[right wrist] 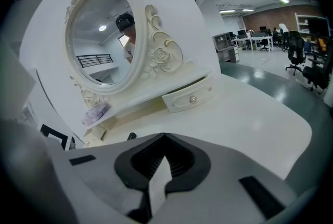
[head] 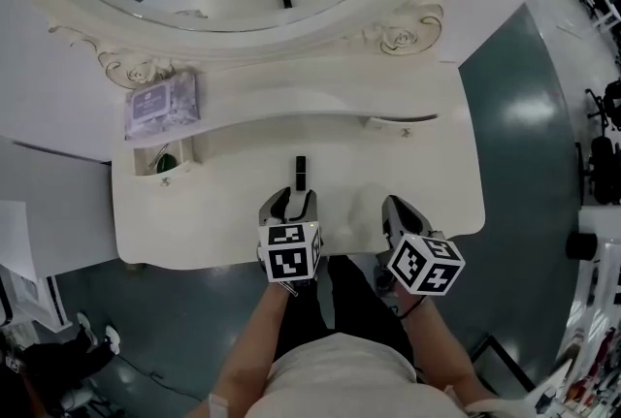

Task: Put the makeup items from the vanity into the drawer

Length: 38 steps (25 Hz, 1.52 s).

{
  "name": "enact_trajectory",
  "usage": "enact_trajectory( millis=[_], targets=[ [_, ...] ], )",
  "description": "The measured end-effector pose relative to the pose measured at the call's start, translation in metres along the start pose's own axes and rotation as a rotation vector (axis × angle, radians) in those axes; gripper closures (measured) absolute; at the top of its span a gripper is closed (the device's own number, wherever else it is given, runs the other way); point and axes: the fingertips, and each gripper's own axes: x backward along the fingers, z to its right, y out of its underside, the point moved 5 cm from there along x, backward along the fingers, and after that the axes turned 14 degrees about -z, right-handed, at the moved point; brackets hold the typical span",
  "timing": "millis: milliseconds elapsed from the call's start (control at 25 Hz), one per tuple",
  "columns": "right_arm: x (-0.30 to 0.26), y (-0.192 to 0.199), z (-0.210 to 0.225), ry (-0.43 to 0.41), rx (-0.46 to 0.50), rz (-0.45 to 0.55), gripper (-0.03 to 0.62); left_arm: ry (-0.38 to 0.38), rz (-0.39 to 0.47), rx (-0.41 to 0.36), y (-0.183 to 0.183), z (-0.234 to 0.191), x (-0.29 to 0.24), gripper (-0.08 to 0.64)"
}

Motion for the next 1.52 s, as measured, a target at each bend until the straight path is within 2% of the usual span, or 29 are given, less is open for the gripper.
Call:
enact_trajectory(
  millis=[440, 800, 1040, 1240, 1520],
  targets=[
    [-0.011, -0.007, 0.023, 0.008, -0.022, -0.029, 0.575, -0.088, -0.055, 0.036, -0.005, -0.002, -0.023, 0.38],
    [-0.02, -0.02, 0.027, 0.003, -0.027, -0.022, 0.575, -0.102, -0.093, 0.045, -0.006, -0.004, -0.035, 0.385],
    [-0.02, -0.025, 0.028, 0.009, -0.025, -0.019, 0.575, -0.127, -0.101, 0.052, -0.005, -0.008, -0.035, 0.439],
    [-0.019, -0.031, 0.022, 0.007, -0.012, -0.009, 0.575, -0.121, -0.097, 0.064, -0.005, -0.01, -0.035, 0.451],
    [-0.018, -0.042, 0.01, 0.001, 0.019, 0.003, 0.575, -0.08, -0.058, 0.131, -0.011, -0.019, -0.019, 0.459]
  ],
)
